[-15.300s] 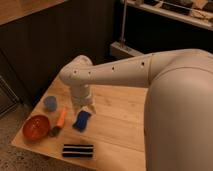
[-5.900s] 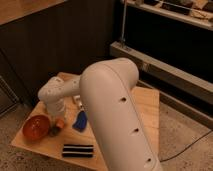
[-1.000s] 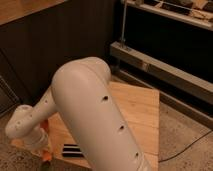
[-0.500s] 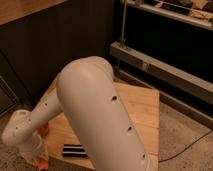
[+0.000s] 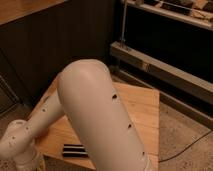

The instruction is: Drag the pepper across the table

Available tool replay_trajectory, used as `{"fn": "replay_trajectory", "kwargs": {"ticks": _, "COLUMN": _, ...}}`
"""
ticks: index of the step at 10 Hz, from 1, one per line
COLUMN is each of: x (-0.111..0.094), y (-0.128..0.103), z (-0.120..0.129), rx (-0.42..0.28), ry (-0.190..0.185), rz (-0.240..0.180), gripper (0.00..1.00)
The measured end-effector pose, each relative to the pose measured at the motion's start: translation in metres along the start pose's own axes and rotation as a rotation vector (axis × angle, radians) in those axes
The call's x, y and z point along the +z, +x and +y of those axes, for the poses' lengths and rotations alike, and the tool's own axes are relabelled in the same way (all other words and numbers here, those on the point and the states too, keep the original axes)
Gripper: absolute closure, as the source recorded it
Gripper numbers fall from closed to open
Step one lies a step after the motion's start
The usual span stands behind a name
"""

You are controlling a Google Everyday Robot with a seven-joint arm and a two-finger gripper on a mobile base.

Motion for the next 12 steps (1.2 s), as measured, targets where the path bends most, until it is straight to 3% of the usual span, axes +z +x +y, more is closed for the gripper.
{"fn": "replay_trajectory", "kwargs": {"ticks": 3, "x": -0.001, "y": 0.019, "z": 0.019, "rx": -0.253, "ry": -0.062, "rz": 0.03, "gripper": 0.2}}
{"fn": "replay_trajectory", "kwargs": {"ticks": 5, "x": -0.007, "y": 0.025, "z": 0.019, "rx": -0.349, "ry": -0.094, "rz": 0.035, "gripper": 0.2}}
{"fn": "replay_trajectory", "kwargs": {"ticks": 6, "x": -0.011, "y": 0.023, "z": 0.016, "rx": -0.365, "ry": -0.103, "rz": 0.026, "gripper": 0.2}}
{"fn": "replay_trajectory", "kwargs": {"ticks": 7, "x": -0.017, "y": 0.021, "z": 0.011, "rx": -0.36, "ry": -0.108, "rz": 0.012, "gripper": 0.2}}
{"fn": "replay_trajectory", "kwargs": {"ticks": 9, "x": -0.037, "y": 0.003, "z": -0.007, "rx": -0.277, "ry": -0.124, "rz": -0.062, "gripper": 0.2}}
{"fn": "replay_trajectory", "kwargs": {"ticks": 12, "x": -0.088, "y": -0.031, "z": -0.072, "rx": 0.035, "ry": -0.107, "rz": -0.224, "gripper": 0.2}}
